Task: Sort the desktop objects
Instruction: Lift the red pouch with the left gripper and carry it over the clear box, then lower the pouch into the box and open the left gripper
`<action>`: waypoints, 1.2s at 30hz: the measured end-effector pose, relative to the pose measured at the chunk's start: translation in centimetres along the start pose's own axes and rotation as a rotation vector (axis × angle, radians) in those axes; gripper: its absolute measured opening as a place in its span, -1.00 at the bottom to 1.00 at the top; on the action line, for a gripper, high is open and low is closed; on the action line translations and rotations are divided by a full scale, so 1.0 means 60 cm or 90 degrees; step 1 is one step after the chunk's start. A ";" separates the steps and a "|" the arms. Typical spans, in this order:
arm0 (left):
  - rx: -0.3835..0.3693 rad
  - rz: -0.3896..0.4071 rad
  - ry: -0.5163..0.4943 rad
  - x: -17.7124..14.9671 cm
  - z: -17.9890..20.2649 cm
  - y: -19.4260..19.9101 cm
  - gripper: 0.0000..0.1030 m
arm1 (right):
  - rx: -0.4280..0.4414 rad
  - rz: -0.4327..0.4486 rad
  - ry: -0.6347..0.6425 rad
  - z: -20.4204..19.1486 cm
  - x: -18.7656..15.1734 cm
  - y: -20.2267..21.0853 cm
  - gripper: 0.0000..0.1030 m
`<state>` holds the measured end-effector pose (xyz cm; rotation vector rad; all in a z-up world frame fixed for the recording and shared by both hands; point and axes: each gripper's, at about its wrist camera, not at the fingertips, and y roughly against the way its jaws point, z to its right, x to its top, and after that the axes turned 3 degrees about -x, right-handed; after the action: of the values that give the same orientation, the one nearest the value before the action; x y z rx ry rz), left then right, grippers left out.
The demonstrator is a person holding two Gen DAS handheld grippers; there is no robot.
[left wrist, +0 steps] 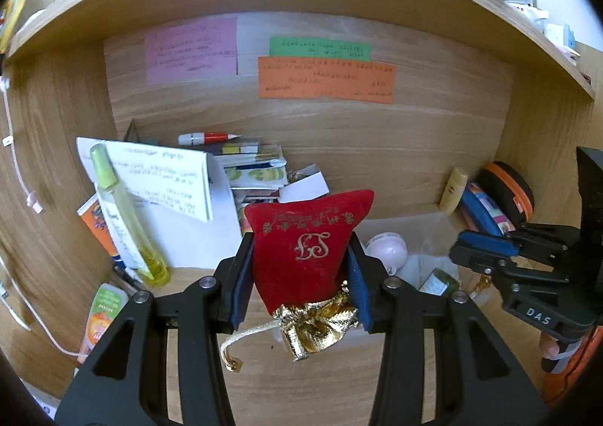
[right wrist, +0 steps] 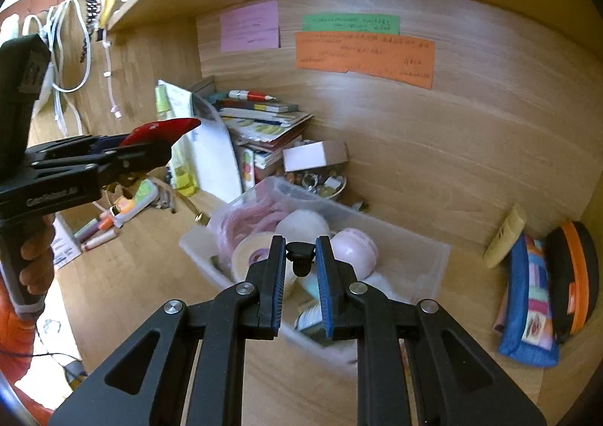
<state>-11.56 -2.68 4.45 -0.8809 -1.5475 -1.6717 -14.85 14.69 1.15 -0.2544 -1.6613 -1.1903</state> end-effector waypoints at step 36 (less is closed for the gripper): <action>-0.033 -0.147 0.011 -0.034 0.037 -0.207 0.07 | -0.018 -0.076 -0.043 0.039 -0.020 -0.131 -0.72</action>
<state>-20.91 0.31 -3.77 -0.7345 -1.6512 -1.8841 -20.90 13.16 -4.31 -0.2173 -1.7385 -1.3082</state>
